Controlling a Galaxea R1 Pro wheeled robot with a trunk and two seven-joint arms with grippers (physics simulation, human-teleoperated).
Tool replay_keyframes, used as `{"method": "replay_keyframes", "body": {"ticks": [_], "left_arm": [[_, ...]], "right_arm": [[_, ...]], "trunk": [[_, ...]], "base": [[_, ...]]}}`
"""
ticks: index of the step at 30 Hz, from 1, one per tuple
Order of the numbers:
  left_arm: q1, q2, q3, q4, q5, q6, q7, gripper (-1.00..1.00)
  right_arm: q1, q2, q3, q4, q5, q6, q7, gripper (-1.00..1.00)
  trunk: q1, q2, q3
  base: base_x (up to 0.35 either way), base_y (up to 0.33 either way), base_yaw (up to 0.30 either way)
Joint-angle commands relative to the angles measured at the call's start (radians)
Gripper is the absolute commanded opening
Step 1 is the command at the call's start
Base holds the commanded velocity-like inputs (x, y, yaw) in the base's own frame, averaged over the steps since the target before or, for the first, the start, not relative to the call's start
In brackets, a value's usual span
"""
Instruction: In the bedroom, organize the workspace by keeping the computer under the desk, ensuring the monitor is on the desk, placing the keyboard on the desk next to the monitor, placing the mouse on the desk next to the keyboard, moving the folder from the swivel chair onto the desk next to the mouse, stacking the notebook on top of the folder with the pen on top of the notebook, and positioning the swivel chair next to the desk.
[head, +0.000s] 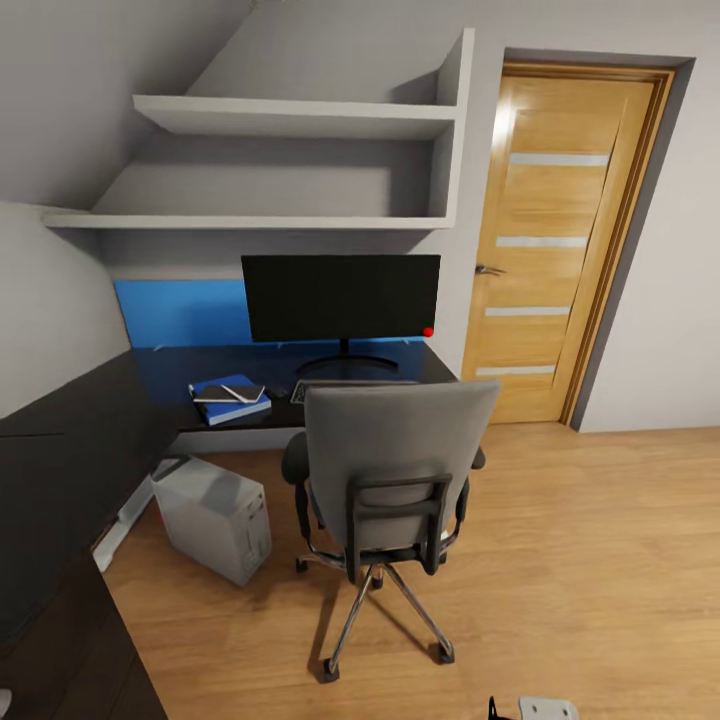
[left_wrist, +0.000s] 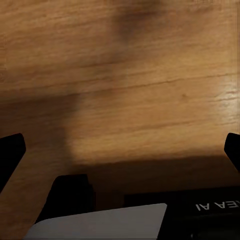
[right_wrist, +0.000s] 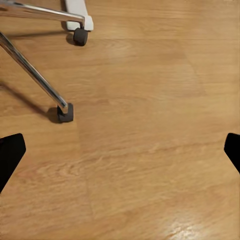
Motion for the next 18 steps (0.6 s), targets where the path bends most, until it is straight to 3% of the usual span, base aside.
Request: {"method": "replay_keyframes", "body": {"ticks": [1,18], "left_arm": [[-0.001,0.000,-0.008,-0.002,0.009,0.005,0.005,1.00],[0.000,0.003,-0.007,-0.002,0.009,0.005,0.006,1.00]], "right_arm": [[-0.001,0.001,0.008,0.002,-0.002,-0.001,-0.004,1.00],[-0.001,0.001,0.008,0.002,-0.002,-0.001,-0.004,1.00]], "trunk": [[-0.004,0.007,0.002],[-0.069,0.126,0.056]], "base": [[0.000,0.000,0.000],[0.000,0.000,0.000]]}}
